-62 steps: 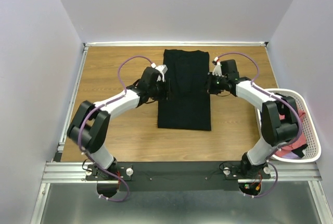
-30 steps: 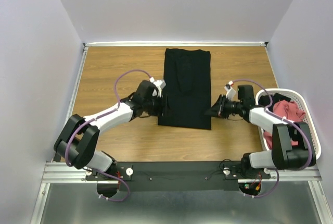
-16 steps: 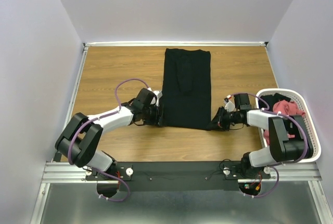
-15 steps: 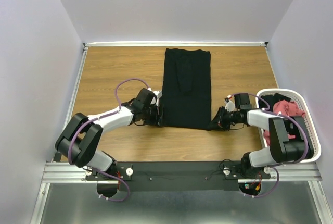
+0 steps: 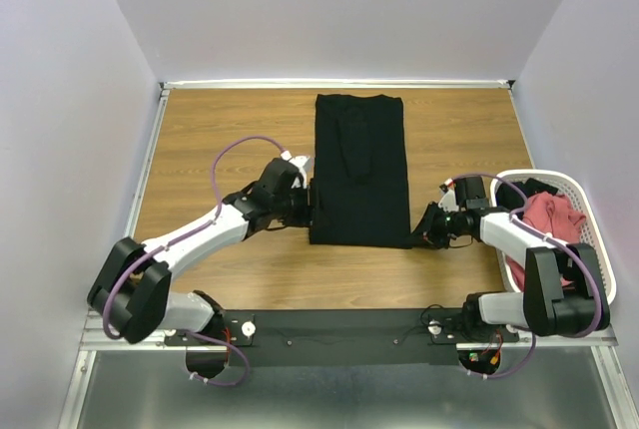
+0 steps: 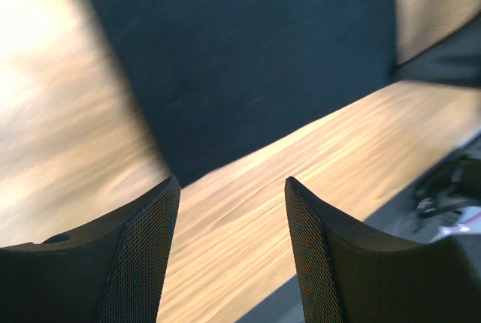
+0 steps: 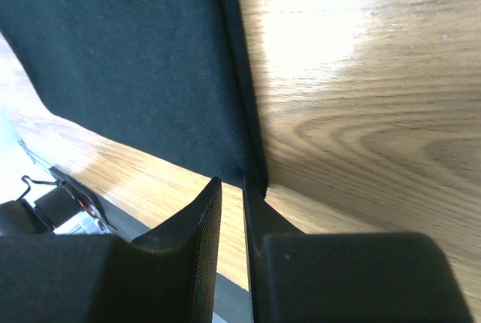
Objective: Fold and stack the t-shirts
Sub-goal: Fold the tshirt
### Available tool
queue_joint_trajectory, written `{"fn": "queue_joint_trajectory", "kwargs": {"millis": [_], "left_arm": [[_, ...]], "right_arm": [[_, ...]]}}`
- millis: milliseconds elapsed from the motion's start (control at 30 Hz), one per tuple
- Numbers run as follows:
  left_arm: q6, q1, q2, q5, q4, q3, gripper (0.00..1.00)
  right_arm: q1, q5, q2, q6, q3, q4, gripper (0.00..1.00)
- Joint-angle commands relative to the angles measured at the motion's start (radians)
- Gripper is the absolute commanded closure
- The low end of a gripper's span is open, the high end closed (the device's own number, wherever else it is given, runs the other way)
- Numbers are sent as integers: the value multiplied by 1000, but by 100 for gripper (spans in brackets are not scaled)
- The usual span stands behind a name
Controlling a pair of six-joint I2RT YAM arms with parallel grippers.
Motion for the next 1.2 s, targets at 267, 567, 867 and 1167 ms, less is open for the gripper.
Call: {"fn": "queue_joint_trajectory", "kwargs": {"millis": [267, 567, 867, 1167], "left_arm": [[51, -45, 262, 92, 52, 20, 35], [84, -43, 256, -52, -61, 46, 37], [-3, -46, -10, -284, -190, 95, 2], [-49, -31, -161, -376, -209, -31, 2]], "right_arm": [[8, 77, 42, -11, 5, -39, 75], [9, 99, 44, -11, 11, -42, 75], [24, 186, -87, -41, 126, -175, 69], [182, 503, -107, -26, 226, -340, 43]]}}
